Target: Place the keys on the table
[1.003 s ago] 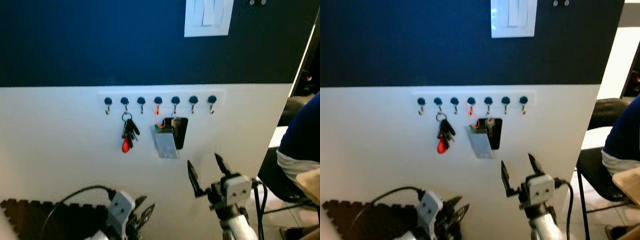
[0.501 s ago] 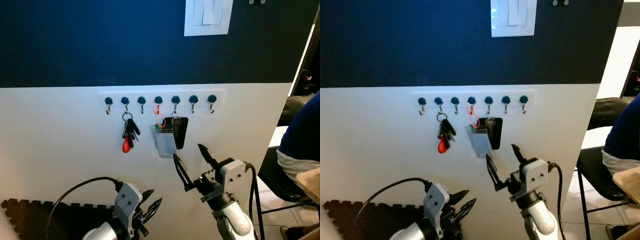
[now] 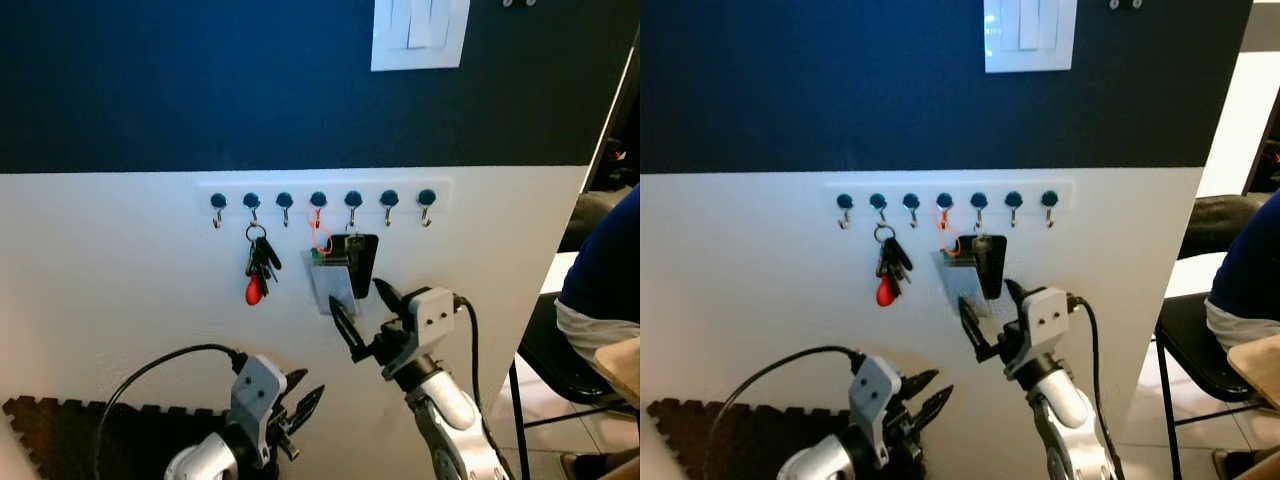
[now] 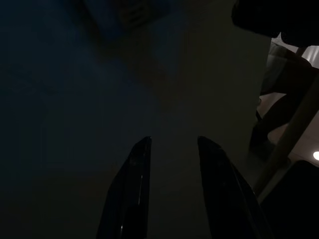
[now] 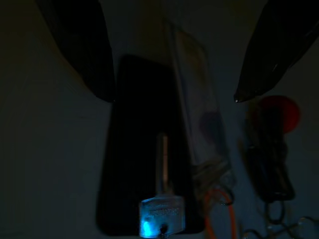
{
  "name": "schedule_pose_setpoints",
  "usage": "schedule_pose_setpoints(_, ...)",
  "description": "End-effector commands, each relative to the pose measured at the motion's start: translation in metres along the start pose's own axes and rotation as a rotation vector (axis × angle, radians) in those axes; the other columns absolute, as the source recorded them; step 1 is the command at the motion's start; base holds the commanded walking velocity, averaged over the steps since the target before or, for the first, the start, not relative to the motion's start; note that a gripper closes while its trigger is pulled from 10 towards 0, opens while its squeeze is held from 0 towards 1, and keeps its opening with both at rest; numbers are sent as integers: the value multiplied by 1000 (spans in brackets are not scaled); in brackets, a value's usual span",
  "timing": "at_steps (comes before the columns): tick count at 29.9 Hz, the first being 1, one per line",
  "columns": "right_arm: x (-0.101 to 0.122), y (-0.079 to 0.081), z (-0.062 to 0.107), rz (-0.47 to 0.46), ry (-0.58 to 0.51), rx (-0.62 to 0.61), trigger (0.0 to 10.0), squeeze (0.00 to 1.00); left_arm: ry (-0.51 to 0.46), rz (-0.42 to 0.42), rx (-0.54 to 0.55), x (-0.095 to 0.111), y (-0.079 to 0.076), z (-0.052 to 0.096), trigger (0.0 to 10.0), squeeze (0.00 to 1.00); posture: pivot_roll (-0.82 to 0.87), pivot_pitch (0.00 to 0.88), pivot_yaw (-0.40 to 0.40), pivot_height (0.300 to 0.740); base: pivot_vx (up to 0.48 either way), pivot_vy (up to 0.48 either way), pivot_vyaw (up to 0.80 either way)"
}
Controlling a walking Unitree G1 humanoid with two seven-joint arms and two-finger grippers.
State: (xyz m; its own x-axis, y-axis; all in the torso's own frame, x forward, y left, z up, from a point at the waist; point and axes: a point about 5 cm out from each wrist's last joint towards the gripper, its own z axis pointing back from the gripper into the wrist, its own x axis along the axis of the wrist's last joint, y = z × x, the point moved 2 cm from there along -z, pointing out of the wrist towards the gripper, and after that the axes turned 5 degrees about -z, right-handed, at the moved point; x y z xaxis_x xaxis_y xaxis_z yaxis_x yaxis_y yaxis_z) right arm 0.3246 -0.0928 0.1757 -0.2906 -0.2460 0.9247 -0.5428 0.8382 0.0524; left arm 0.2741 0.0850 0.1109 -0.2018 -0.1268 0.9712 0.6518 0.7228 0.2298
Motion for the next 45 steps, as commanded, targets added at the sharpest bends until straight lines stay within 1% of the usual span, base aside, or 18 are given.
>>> schedule_pose_setpoints(1, -5, 4, -2, -25, 20, 21, 10000, 0, 5, 4, 19, 0, 3, 1, 10000, 0, 84, 18, 34, 740, 0, 0, 0)
schedule_pose_setpoints(9, -3, 6, -2, -9, 3, 35, 10000, 0, -15, 30, 23, 5, 3, 1, 10000, 0, 82, 20, 37, 740, 0, 0, 0)
schedule_pose_setpoints(11, -1, 6, -1, 1, -12, 35, 9451, 0, -52, 68, 30, 10, 4, 1, 10000, 0, 75, 24, 41, 740, 0, 0, 0)
schedule_pose_setpoints(13, 0, 6, 0, 5, -16, 39, 9490, 0, -80, 88, 37, 16, 7, 1, 10000, 0, 73, 25, 40, 740, 0, 0, 0)
schedule_pose_setpoints(16, 1, 7, 1, 7, -18, 42, 9686, 0, -105, 85, 32, 24, 10, 1, 10000, 0, 73, 25, 39, 740, 0, 0, 0)
schedule_pose_setpoints(17, 1, 8, 3, 8, -20, 45, 10000, 0, -139, 79, 24, 34, 13, 0, 10000, 0, 74, 25, 37, 740, 0, 0, 0)
schedule_pose_setpoints(18, 1, 9, 3, 8, -20, 46, 10000, 0, -162, 70, 16, 41, 15, 0, 10000, 0, 76, 25, 35, 740, 0, 0, 0)
schedule_pose_setpoints(22, 0, 10, 4, 9, -20, 49, 10000, 0, -179, 51, 10, 47, 16, 0, 10000, 0, 76, 25, 35, 740, 0, 0, 0)
schedule_pose_setpoints(24, -1, 14, 4, 6, -19, 63, 10000, 0, -215, 22, 9, 60, 20, -1, 10000, 0, 76, 27, 35, 740, 0, 0, 0)
schedule_pose_setpoints(35, -10, 17, 2, -23, 16, 81, 10000, 0, -217, 9, -12, 63, 21, -3, 10000, 0, 74, 24, 38, 740, 0, 0, 0)
schedule_pose_setpoints(36, -11, 17, 2, -28, 20, 82, 9608, 0, -211, 7, -14, 62, 21, -3, 10000, 0, 74, 22, 37, 740, 0, 0, 0)
schedule_pose_setpoints(37, -11, 17, 2, -28, 20, 82, 9608, 0, -211, 7, -14, 62, 21, -3, 10000, 0, 74, 22, 37, 740, 0, 0, 0)
schedule_pose_setpoints(38, -12, 17, 1, -36, 26, 86, 7843, 0, -205, 1, -11, 61, 22, -2, 10000, 0, 74, 22, 37, 740, 0, 0, 0)
schedule_pose_setpoints(39, -14, 17, 1, -46, 33, 90, 4784, 0, -202, -2, -9, 61, 23, -2, 10000, 0, 76, 23, 35, 740, 0, 0, 0)
schedule_pose_setpoints(41, -15, 17, 0, -52, 39, 93, 4784, 0, -198, -6, -6, 60, 24, -1, 10000, 0, 76, 23, 35, 740, 0, 0, 0)
schedule_pose_setpoints(42, -16, 18, 0, -56, 47, 98, 4000, 0, -190, -18, -10, 59, 25, 0, 10000, 0, 78, 22, 34, 740, 0, 0, 0)
schedule_pose_setpoints(44, -17, 18, 0, -57, 52, 101, 4000, 0, -184, -26, -13, 59, 26, 0, 10000, 0, 78, 22, 34, 740, 0, 0, 0)
schedule_pose_setpoints(45, -17, 17, 0, -57, 55, 102, 3490, 0, -167, -36, -24, 56, 27, 2, 10000, 0, 79, 23, 33, 740, 0, 0, 0)
